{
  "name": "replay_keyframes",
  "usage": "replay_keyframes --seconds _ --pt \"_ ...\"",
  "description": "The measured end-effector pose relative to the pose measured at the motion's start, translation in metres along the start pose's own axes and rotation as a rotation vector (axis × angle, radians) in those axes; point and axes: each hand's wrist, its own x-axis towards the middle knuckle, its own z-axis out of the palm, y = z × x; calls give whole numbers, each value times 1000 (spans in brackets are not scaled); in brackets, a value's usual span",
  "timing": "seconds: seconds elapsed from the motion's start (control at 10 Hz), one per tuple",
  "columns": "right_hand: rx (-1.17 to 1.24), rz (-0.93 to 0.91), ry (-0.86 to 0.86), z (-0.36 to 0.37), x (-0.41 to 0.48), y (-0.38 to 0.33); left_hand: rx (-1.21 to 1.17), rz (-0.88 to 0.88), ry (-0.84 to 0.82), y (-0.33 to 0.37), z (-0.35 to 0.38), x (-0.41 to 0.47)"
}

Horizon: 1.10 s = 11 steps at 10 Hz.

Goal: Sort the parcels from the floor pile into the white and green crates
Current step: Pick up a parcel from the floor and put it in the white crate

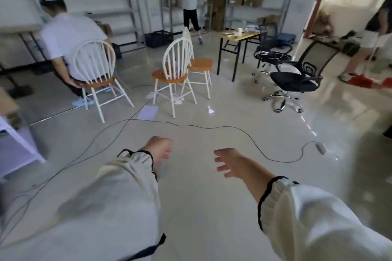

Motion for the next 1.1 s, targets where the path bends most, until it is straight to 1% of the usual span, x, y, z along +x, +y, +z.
replay_keyframes --seconds 0.1,0.3,0.4,0.5,0.6,0.7,0.9,1.0,1.1 --pt "-103 -20 -75 60 33 -39 -83 -98 87 -37 -62 18" --pt "-245 30 -224 137 122 -81 -188 -285 179 -89 -128 78" --pt "-295 76 -295 157 180 -100 -232 -370 214 -97 -141 130" --pt "-341 101 -308 171 246 -119 -276 -424 251 -103 -143 188" --pt "-397 124 -279 184 314 -125 -310 -467 258 -122 -139 252" --pt "-435 164 -278 203 380 -113 -321 -506 255 -153 -129 318" --pt "-467 182 -281 284 540 -48 -332 -585 281 -267 -93 478" --pt "-395 178 -276 335 616 11 -264 -541 271 -337 -54 561" --pt "-397 176 -290 396 727 82 -207 -526 269 -425 -20 659"
